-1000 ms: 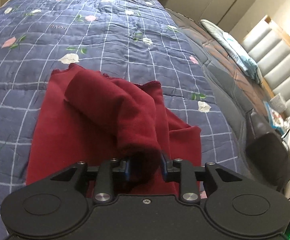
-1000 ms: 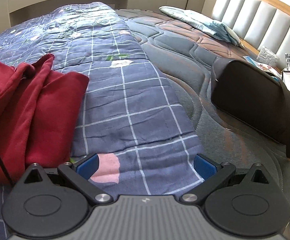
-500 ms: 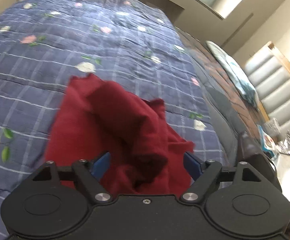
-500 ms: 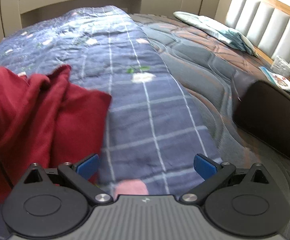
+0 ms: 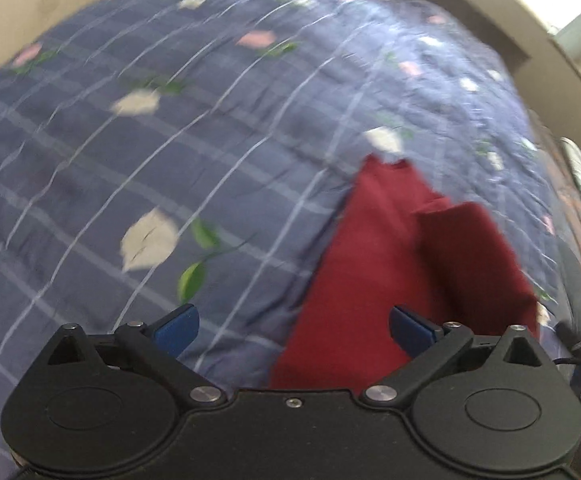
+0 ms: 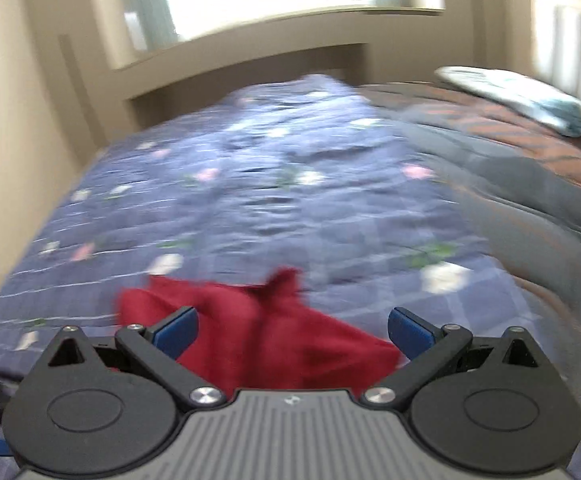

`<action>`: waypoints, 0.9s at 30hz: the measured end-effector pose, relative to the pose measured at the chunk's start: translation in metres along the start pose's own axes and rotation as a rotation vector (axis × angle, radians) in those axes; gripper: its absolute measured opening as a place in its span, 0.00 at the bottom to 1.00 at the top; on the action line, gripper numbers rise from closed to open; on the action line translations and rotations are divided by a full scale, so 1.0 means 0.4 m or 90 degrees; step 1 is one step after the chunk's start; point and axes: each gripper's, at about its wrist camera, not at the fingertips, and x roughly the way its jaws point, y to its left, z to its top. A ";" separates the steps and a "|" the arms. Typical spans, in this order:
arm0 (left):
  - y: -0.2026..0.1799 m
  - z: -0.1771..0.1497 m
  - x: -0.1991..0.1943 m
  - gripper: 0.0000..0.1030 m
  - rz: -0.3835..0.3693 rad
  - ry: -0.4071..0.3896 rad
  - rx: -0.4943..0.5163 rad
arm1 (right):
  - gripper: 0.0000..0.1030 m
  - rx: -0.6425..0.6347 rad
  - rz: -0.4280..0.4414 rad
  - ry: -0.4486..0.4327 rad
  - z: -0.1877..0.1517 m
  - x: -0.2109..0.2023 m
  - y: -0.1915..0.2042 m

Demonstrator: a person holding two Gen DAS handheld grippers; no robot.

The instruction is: Fold small clothes

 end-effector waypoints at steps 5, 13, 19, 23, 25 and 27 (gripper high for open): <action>0.040 -0.018 0.025 0.99 0.016 0.026 -0.030 | 1.00 -0.055 0.076 0.022 0.008 0.034 0.057; 0.046 -0.027 0.038 0.99 0.027 0.042 -0.027 | 1.00 -0.137 0.177 0.072 0.021 0.052 0.129; 0.031 -0.025 0.050 0.99 0.024 0.049 -0.015 | 1.00 -0.171 0.018 0.108 -0.022 0.064 0.135; 0.023 -0.020 0.053 0.99 0.024 0.049 -0.007 | 1.00 -0.089 -0.030 0.136 -0.053 0.034 0.067; 0.023 -0.016 0.055 0.99 0.025 0.048 -0.009 | 1.00 -0.085 -0.036 0.154 -0.076 0.011 0.042; 0.024 -0.013 0.056 0.99 0.025 0.048 -0.009 | 1.00 -0.092 -0.050 0.169 -0.093 -0.017 0.027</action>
